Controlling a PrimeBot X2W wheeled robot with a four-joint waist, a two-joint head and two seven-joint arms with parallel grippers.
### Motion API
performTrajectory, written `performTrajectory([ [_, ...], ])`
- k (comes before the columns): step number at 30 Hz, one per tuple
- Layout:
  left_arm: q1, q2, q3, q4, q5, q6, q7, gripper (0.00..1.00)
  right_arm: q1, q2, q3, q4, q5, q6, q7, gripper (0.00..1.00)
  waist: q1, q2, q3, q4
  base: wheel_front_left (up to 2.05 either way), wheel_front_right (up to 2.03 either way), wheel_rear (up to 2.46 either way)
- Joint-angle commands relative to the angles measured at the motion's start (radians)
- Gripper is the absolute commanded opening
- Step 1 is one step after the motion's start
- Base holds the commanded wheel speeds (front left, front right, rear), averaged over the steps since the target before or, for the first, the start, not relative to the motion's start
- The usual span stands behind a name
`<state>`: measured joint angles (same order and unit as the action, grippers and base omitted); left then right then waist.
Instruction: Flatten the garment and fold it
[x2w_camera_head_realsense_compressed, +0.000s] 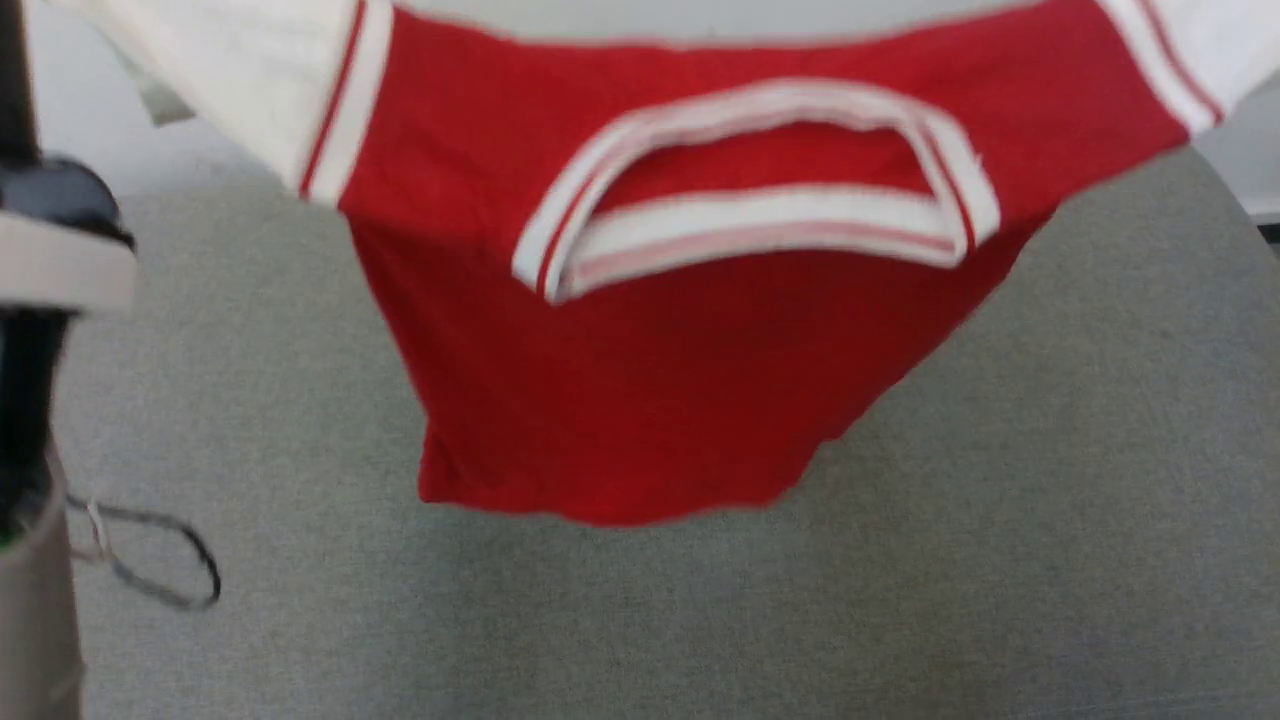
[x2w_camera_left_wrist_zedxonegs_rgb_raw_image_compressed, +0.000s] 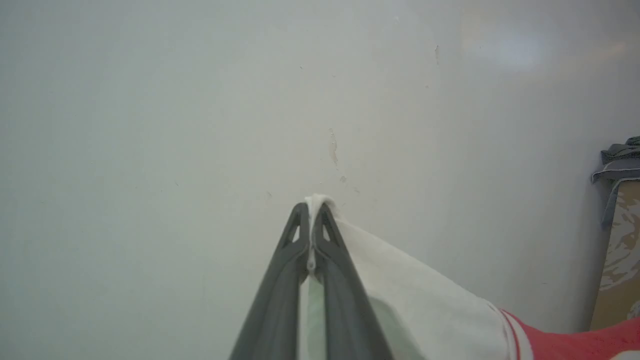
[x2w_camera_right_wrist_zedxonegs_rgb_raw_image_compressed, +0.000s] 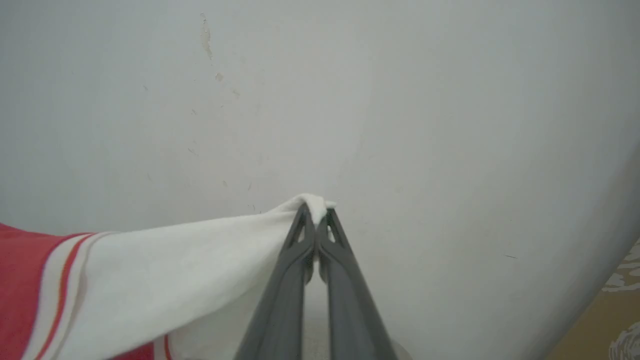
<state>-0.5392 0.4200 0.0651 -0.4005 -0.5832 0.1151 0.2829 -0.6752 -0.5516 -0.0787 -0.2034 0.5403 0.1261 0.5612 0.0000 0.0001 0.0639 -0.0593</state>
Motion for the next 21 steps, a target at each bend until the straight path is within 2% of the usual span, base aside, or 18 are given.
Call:
performTrajectory([
  [1, -0.052, 0.016, 0.008, 0.023, -0.001, -0.006, 0.002, 0.0, -0.053, -0.011, 0.011, 0.027, -0.007, 0.005, -0.011, 0.0, 0.0, -0.0001, 0.037, -0.003, 0.0, 0.0, 0.0],
  [8, -0.318, 0.054, -0.012, 0.194, -0.005, -0.037, 0.005, 0.0, -0.329, -0.045, 0.091, 0.204, -0.04, 0.005, -0.079, 0.0, 0.0, -0.0001, 0.184, -0.008, 0.0, 0.0, 0.0],
  [15, -0.622, 0.065, -0.036, 0.411, 0.003, -0.06, -0.022, 0.0, -0.629, -0.001, 0.147, 0.408, -0.094, 0.005, -0.203, 0.0, 0.0, -0.0001, 0.376, -0.024, 0.0, 0.0, 0.0],
  [21, -0.844, 0.049, -0.069, 0.546, 0.034, -0.066, -0.074, 0.0, -0.823, 0.041, 0.197, 0.578, -0.155, 0.005, -0.291, 0.0, 0.0, -0.0001, 0.481, -0.021, 0.0, 0.0, 0.0],
])
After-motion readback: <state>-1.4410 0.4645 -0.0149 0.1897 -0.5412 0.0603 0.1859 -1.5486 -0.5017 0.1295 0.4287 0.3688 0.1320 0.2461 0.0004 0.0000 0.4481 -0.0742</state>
